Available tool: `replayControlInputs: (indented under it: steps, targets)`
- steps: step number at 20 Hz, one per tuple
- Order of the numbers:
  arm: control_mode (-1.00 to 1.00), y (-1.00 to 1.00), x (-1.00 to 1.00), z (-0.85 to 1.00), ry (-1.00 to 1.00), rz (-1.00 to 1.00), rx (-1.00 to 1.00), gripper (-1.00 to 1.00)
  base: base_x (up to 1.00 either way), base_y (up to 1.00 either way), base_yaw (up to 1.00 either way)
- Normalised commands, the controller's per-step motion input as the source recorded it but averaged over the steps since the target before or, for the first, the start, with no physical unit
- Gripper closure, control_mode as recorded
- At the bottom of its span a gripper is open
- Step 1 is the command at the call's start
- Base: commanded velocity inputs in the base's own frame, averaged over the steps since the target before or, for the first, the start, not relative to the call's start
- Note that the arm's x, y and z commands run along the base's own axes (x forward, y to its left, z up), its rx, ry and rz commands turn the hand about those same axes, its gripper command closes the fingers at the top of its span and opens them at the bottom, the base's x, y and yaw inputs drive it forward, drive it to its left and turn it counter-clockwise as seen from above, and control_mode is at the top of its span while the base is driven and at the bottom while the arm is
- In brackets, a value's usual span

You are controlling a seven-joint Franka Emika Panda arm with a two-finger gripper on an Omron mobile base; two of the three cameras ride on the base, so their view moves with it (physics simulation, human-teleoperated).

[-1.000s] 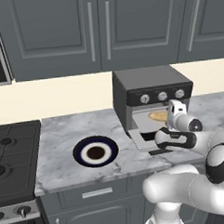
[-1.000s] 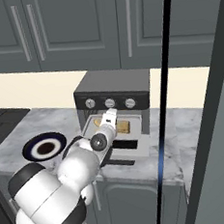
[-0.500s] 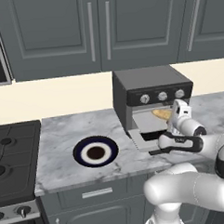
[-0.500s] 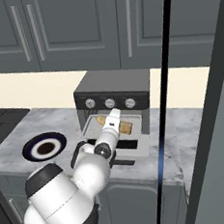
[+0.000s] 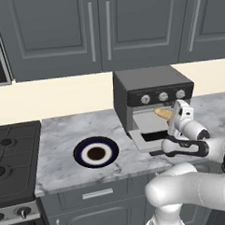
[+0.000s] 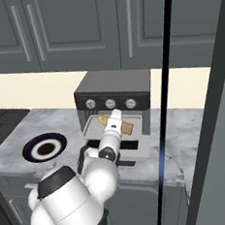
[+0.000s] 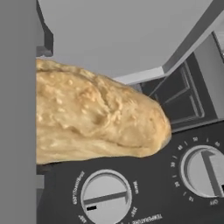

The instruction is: Pull the toaster oven rack outwards. Pick up the baguette from the plate and place it on the toaster oven rack. Close the toaster oven door fully and set the temperature to the lowest setting.

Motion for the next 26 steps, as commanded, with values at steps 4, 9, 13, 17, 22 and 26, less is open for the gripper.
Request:
replayControlInputs:
  steps: [4,9,13,17,22,26]
  targets:
    - [-1.00,0.00,0.00,0.31,0.16,0.14,-0.04,-1.00,0.00,0.00,0.00]
    - [-1.00,0.00,0.00,0.43,0.29,0.17,-0.16,-1.00,0.00,0.00,0.00]
    - [-1.00,0.00,0.00,0.48,0.44,0.13,-0.29,-1.00,0.00,0.00,0.00]
    - [-1.00,0.00,0.00,0.55,0.52,0.08,-0.37,-1.00,0.00,0.00,0.00]
    - [-1.00,0.00,-0.04,0.63,0.47,0.04,-0.35,-1.00,0.00,0.00,0.00]
    - [-1.00,0.00,-0.21,0.58,0.39,0.04,-0.32,-1.00,0.00,0.00,0.00]
